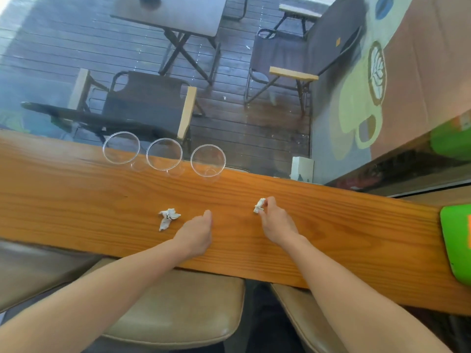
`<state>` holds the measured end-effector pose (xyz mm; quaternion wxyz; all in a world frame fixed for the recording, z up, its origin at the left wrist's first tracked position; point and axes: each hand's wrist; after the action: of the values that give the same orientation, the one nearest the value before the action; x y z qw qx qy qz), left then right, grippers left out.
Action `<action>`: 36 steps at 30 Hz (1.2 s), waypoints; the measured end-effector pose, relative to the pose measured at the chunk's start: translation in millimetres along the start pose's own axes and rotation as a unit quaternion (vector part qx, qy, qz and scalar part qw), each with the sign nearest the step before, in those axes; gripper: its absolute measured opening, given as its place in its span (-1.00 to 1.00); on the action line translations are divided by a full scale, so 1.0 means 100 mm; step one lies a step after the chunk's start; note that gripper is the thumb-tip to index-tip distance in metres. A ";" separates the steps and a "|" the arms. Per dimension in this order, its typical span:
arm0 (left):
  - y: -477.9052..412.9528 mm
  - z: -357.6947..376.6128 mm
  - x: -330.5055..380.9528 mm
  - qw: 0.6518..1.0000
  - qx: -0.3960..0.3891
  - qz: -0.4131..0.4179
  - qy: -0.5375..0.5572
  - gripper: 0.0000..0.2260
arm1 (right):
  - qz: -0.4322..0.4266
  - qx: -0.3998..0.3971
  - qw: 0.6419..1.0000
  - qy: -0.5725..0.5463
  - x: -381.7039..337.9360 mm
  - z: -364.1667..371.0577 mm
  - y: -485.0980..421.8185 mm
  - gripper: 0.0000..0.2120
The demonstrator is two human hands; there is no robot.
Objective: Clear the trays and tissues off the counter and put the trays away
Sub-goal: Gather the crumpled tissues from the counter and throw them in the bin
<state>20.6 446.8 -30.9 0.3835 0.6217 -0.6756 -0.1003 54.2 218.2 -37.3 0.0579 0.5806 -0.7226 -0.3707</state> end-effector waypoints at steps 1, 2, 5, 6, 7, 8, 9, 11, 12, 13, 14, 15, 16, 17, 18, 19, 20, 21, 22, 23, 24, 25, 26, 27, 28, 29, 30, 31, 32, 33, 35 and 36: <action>0.02 -0.01 -0.11 1.000 0.019 0.002 -0.012 -0.96 | 0.006 0.004 1.000 -0.004 -0.05 0.04 0.00 -0.77; 0.02 -0.01 -0.20 0.999 0.040 0.002 -0.027 -0.89 | 0.012 0.012 1.000 -0.006 -0.09 0.07 0.00 -0.73; -0.01 0.04 -0.41 0.996 0.074 0.012 -0.052 -0.76 | 0.030 0.048 0.998 -0.004 -0.14 0.17 -0.04 -0.66; -0.04 0.05 -0.45 0.996 0.072 0.014 -0.057 -0.74 | 0.034 0.055 0.998 -0.002 -0.15 0.21 -0.06 -0.64; -0.06 0.07 -0.50 0.995 0.068 0.020 -0.065 -0.72 | 0.039 0.055 0.998 0.001 -0.15 0.24 -0.07 -0.63; -0.08 0.10 -0.53 0.995 0.059 0.027 -0.078 -0.70 | 0.044 0.051 0.998 0.004 -0.15 0.27 -0.09 -0.64; -0.10 0.13 -0.57 0.994 0.052 0.034 -0.090 -0.69 | 0.049 0.045 0.998 0.007 -0.15 0.31 -0.11 -0.67; -0.11 0.18 -0.61 0.993 0.040 0.050 -0.099 -0.70 | 0.058 0.036 0.998 0.005 -0.15 0.38 -0.14 -0.75; -0.11 0.19 -0.61 0.993 0.039 0.057 -0.098 -0.73 | 0.061 0.036 0.998 0.002 -0.15 0.40 -0.15 -0.78; -0.11 0.20 -0.62 0.993 0.040 0.061 -0.097 -0.76 | 0.063 0.040 0.997 -0.001 -0.16 0.43 -0.16 -0.82; -0.11 0.22 -0.62 0.993 0.042 0.063 -0.095 -0.80 | 0.067 0.047 0.997 -0.005 -0.15 0.44 -0.17 -0.84; -0.10 0.23 -0.62 0.992 0.041 0.065 -0.096 -0.82 | 0.073 0.054 0.996 -0.009 -0.15 0.44 -0.17 -0.84; -0.09 0.24 -0.63 0.992 0.038 0.068 -0.096 -0.83 | 0.079 0.059 0.995 -0.009 -0.16 0.44 -0.18 -0.85; -0.08 0.24 -0.65 0.992 0.033 0.071 -0.096 -0.83 | 0.083 0.061 0.995 -0.005 -0.18 0.44 -0.19 -0.85; -0.06 0.24 -0.66 0.993 0.027 0.076 -0.092 -0.82 | 0.085 0.060 0.995 0.001 -0.19 0.44 -0.18 -0.85; -0.04 0.24 -0.68 0.993 0.021 0.081 -0.085 -0.80 | 0.086 0.055 0.995 0.006 -0.20 0.43 -0.17 -0.85; -0.01 0.24 -0.70 0.993 0.016 0.084 -0.078 -0.78 | 0.087 0.046 0.995 0.008 -0.21 0.43 -0.16 -0.87; 0.02 0.23 -0.72 0.994 0.015 0.082 -0.076 -0.75 | 0.088 0.034 0.996 0.008 -0.23 0.44 -0.13 -0.89; 0.05 0.21 -0.75 0.994 0.019 0.077 -0.081 -0.71 | 0.087 0.020 0.996 0.006 -0.25 0.46 -0.10 -0.91; 0.09 0.18 -0.79 0.993 0.025 0.070 -0.093 -0.66 | 0.084 0.005 0.996 0.001 -0.30 0.49 -0.07 -0.92; 0.12 0.16 -0.83 0.991 0.032 0.066 -0.112 -0.63 | 0.079 -0.009 0.997 -0.006 -0.36 0.52 -0.03 -0.92; 0.16 0.13 -0.87 0.988 0.042 0.064 -0.133 -0.60 | 0.071 -0.022 0.997 -0.013 -0.44 0.56 0.01 -0.92; 0.19 0.09 -0.92 0.985 0.056 0.064 -0.151 -0.59 | 0.061 -0.034 0.997 -0.016 -0.53 0.61 0.04 -0.91; 0.22 0.04 -0.97 0.982 0.071 0.060 -0.163 -0.59 | 0.049 -0.047 0.998 -0.015 -0.64 0.65 0.06 -0.89; 0.24 -0.01 -1.03 0.981 0.084 0.049 -0.165 -0.61 | 0.037 -0.063 0.997 -0.015 -0.76 0.70 0.07 -0.86; 0.25 -0.06 -1.08 0.982 0.093 0.035 -0.160 -0.65 | 0.024 -0.080 0.996 -0.018 -0.88 0.74 0.08 -0.83; 0.26 -0.10 -1.13 0.984 0.101 0.021 -0.146 -0.69 | 0.009 -0.096 0.995 -0.025 -1.01 0.78 0.09 -0.82; 0.25 -0.13 -1.17 0.986 0.108 0.008 -0.127 -0.73 | -0.008 -0.106 0.994 -0.032 -1.12 0.81 0.09 -0.81; 0.25 -0.15 -1.20 0.987 0.115 -0.002 -0.111 -0.75 | -0.027 -0.110 0.993 -0.035 -1.24 0.85 0.10 -0.81; 0.23 -0.16 -1.22 0.987 0.121 -0.011 -0.103 -0.75 | -0.046 -0.112 0.992 -0.031 -1.34 0.88 0.10 -0.80; 0.21 -0.16 -1.25 0.986 0.127 -0.030 -0.101 -0.71 | -0.077 -0.109 0.991 -0.017 -1.51 0.95 0.11 -0.80; 0.19 -0.15 -1.26 0.987 0.127 -0.036 -0.097 -0.70 | -0.089 -0.106 0.990 -0.014 -1.57 0.99 0.11 -0.83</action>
<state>7.1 571.4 -58.3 0.2306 0.6766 -0.6938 -0.0875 44.9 404.0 -47.3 0.0760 0.6277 -0.6257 -0.4569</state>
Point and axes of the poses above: each hand's wrist, its own y-axis away from the middle knuckle, its own z-axis out of the palm, x = y × z, and after that the axes turned 4 degrees about z, right-handed
